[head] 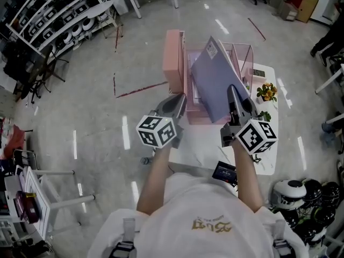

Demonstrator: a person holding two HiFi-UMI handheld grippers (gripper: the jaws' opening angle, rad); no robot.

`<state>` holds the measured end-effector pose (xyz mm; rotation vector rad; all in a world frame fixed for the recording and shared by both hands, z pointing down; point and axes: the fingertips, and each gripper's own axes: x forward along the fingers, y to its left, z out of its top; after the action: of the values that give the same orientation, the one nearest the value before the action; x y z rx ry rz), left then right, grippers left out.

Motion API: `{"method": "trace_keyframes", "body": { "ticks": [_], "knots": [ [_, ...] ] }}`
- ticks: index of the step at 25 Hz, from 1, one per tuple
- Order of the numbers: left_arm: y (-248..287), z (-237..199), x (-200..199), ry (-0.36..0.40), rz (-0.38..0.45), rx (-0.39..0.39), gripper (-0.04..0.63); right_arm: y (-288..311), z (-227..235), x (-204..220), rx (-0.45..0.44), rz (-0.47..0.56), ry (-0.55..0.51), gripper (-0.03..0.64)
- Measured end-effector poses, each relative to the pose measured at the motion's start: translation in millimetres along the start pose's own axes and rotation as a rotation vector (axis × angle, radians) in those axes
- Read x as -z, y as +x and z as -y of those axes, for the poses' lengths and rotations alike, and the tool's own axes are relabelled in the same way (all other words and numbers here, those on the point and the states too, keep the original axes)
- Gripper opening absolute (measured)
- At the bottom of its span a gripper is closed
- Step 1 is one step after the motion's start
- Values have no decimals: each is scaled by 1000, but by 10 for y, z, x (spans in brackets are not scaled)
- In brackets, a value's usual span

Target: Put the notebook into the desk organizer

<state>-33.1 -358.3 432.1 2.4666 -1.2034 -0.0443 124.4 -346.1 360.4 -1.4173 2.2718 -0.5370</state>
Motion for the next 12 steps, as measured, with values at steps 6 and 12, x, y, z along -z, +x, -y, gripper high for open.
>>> {"method": "trace_keyframes", "body": {
  "ticks": [6,12],
  "knots": [
    [55,-80,32,-5,-6,-5,17,112,185,17,66,25,-11,43],
    [61,-143,13,-12,-11,-9,15,246,270,13,115,52,-18,43]
  ]
}}
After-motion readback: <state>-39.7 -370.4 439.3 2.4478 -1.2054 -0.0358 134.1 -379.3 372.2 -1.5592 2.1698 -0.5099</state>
